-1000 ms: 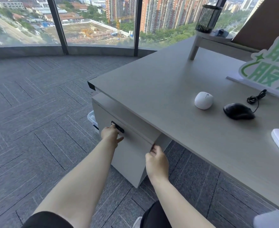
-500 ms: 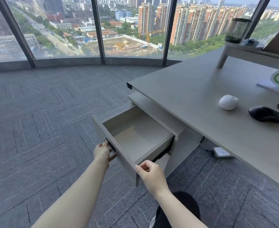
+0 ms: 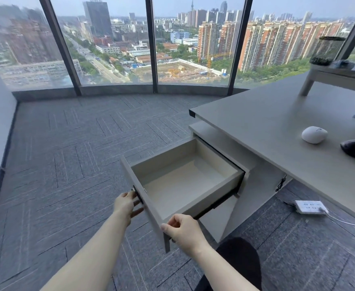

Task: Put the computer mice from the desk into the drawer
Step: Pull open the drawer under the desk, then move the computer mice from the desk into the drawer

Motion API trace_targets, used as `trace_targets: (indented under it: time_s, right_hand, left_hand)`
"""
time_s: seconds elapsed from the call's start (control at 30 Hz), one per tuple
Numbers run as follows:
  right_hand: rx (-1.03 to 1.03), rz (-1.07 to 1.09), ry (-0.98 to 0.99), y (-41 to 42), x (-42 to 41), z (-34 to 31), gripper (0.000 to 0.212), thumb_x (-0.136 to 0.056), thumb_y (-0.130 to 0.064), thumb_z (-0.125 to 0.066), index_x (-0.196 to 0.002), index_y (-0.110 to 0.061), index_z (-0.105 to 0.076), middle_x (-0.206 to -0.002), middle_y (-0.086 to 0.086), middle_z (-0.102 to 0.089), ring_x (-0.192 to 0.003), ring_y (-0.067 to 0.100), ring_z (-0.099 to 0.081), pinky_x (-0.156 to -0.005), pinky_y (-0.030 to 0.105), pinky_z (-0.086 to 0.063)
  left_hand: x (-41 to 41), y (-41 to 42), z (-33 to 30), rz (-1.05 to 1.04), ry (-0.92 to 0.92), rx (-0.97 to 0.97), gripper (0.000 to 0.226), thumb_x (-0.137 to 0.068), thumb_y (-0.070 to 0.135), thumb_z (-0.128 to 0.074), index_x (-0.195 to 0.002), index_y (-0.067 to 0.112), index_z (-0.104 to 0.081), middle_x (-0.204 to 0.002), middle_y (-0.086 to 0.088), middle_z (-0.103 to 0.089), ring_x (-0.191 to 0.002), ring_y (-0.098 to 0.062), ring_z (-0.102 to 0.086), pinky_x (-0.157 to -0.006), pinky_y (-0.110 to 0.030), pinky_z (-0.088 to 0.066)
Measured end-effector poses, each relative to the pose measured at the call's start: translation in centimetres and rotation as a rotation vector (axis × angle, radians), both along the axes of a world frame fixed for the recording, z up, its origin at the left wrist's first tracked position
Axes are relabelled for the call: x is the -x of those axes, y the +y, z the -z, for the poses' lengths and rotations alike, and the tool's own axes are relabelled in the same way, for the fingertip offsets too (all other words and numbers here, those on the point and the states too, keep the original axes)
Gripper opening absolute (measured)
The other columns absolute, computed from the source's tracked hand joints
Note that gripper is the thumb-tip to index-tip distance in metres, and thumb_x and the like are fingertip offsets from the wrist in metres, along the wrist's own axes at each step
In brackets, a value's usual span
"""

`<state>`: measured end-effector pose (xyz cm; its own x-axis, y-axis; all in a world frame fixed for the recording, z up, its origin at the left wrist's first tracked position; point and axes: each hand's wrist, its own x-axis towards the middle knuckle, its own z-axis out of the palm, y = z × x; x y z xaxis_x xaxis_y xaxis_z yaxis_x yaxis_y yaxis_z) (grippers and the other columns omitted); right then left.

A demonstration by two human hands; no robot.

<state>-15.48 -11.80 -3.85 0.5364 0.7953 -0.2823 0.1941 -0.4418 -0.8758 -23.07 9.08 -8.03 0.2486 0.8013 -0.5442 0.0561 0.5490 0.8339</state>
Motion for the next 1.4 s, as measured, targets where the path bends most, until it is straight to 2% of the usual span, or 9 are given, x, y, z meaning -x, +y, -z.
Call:
trace_targets:
  time_s: [0.17, 0.27, 0.33, 0.47, 0.67, 0.87, 1.0, 1.1, 1.4]
  right_hand:
    - [-0.034, 0.019, 0.041, -0.7, -0.7, -0.9, 0.031, -0.086, -0.044, -0.062, -0.08, -0.014, -0.067, -0.079, 0.009, -0.071, -0.07, 0.016, -0.062, -0.075, 0.047, -0.056]
    - [-0.102, 0.122, -0.019, -2.2, -3.6, -3.3, 0.021, -0.091, -0.034, -0.058, -0.082, -0.018, -0.067, -0.083, 0.011, -0.072, -0.077, 0.026, -0.068, -0.075, 0.047, -0.056]
    - [-0.179, 0.228, -0.083, -3.8, -6.9, -5.4, 0.013, -0.093, -0.024, -0.058, -0.087, -0.021, -0.069, -0.081, 0.008, -0.073, -0.08, 0.028, -0.069, -0.076, 0.046, -0.056]
    - [-0.307, 0.512, -0.312, -7.7, -14.7, -10.1, 0.017, -0.091, -0.015, -0.054, -0.096, -0.025, -0.067, -0.075, -0.003, -0.071, -0.07, 0.019, -0.068, -0.07, 0.042, -0.057]
    - [-0.038, 0.873, -0.659, -15.4, -27.4, -14.2, 0.04, -0.086, -0.018, -0.052, -0.125, -0.03, -0.054, -0.128, 0.007, -0.051, -0.104, 0.03, -0.056, -0.083, 0.04, -0.046]
    - [0.423, 0.894, -0.641, -19.5, -36.6, -13.8, 0.062, -0.091, -0.04, -0.046, -0.149, -0.037, -0.024, -0.163, 0.011, -0.005, -0.13, 0.047, -0.034, -0.105, 0.048, -0.036]
    - [0.585, 0.84, -0.612, -19.4, -39.8, -13.1, 0.064, -0.09, -0.06, -0.037, -0.149, -0.041, -0.021, -0.165, 0.008, 0.0, -0.132, 0.047, -0.033, -0.11, 0.048, -0.028]
    - [0.597, 0.834, -0.666, -18.6, -40.9, -12.6, 0.057, -0.087, -0.062, -0.041, -0.138, -0.036, -0.04, -0.16, 0.01, -0.018, -0.123, 0.048, -0.041, -0.107, 0.047, -0.031]
    - [0.213, 0.769, -0.705, -17.1, -37.9, -13.6, 0.023, -0.079, -0.019, -0.059, -0.102, -0.02, -0.057, -0.122, 0.006, -0.047, -0.106, 0.038, -0.046, -0.08, 0.033, -0.04]
  left_hand:
    - [0.1, 0.0, -0.8, -0.021, 0.235, -0.132, 0.034, -0.092, 0.026, -0.046, -0.115, 0.003, -0.055, -0.123, -0.023, -0.061, -0.084, -0.03, -0.058, -0.068, -0.043, -0.055]
    - [-1.5, -1.2, -4.1, -0.012, 0.439, -0.503, 0.04, -0.087, 0.028, -0.04, -0.121, 0.008, -0.05, -0.128, -0.018, -0.055, -0.11, -0.037, -0.054, -0.094, -0.05, -0.046]
    - [-4.0, -3.2, -7.4, 0.022, 0.393, -0.771, 0.038, -0.092, 0.02, -0.042, -0.126, 0.007, -0.051, -0.131, -0.014, -0.053, -0.121, -0.032, -0.047, -0.102, -0.045, -0.039]
    - [-12.7, -7.9, -12.9, 0.275, 0.21, -0.98, 0.029, -0.091, 0.013, -0.049, -0.118, 0.009, -0.06, -0.118, -0.01, -0.062, -0.107, -0.023, -0.058, -0.093, -0.036, -0.047]
    - [-27.2, -17.7, -17.2, 0.713, 0.049, -1.021, 0.033, -0.089, 0.019, -0.054, -0.121, 0.017, -0.059, -0.124, -0.002, -0.06, -0.107, -0.018, -0.059, -0.095, -0.034, -0.047]
    - [-38.7, -24.1, -17.0, 0.988, 0.137, -1.078, 0.061, -0.086, 0.027, -0.057, -0.144, 0.021, -0.039, -0.144, -0.009, -0.045, -0.129, -0.03, -0.045, -0.104, -0.034, -0.037]
    - [-44.0, -25.8, -15.5, 1.039, 0.326, -1.167, 0.07, -0.085, 0.039, -0.052, -0.149, 0.033, -0.026, -0.156, -0.009, -0.029, -0.138, -0.031, -0.032, -0.111, -0.037, -0.029]
    - [-46.3, -26.2, -15.0, 1.003, 0.426, -1.276, 0.066, -0.084, 0.047, -0.051, -0.146, 0.033, -0.032, -0.148, -0.005, -0.043, -0.137, -0.028, -0.034, -0.109, -0.037, -0.027]
    - [-41.9, -23.6, -16.9, 0.704, 0.149, -1.097, 0.056, -0.08, 0.03, -0.059, -0.133, 0.022, -0.046, -0.122, -0.01, -0.055, -0.115, -0.031, -0.049, -0.091, -0.036, -0.04]
